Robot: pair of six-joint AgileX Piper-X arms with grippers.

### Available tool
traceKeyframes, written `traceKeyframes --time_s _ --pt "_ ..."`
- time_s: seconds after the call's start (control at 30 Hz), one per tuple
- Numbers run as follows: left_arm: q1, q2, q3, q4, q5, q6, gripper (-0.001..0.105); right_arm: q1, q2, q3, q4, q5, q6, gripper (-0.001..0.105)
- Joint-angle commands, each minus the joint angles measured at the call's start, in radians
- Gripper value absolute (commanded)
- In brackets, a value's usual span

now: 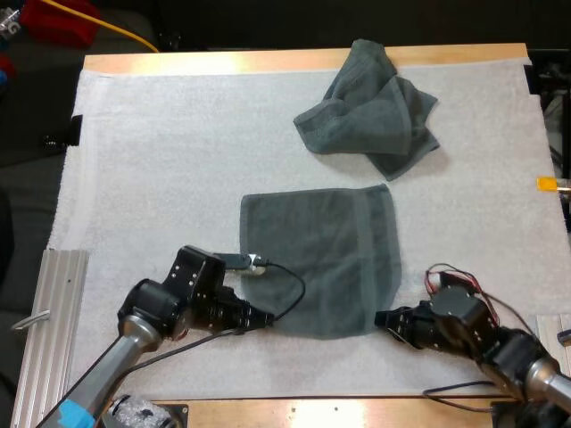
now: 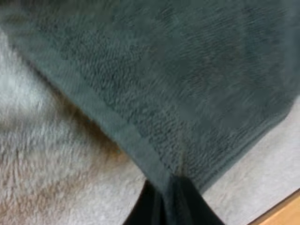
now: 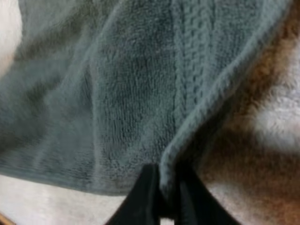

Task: Pick towel from pile, fold and stack

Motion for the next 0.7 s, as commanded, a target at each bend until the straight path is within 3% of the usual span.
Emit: traceKeyframes --time_s 0.0,0.3,0.67 --pt "-0.006 -0.014 -0.021 0.021 -0.011 0.018 0.0 -0.004 -0.007 -0.036 0.089 0.006 -0.058 0.001" --pt "-0.006 -0.019 -0.106 0.129 -0.017 0.096 0.0 0.028 -0.048 -0.202 0.394 0.065 -0.235 0.001" --pt "-0.006 -0.042 -0.109 0.263 -0.017 0.181 0.0 0.108 -0.048 -0.296 0.57 0.092 -0.278 0.001"
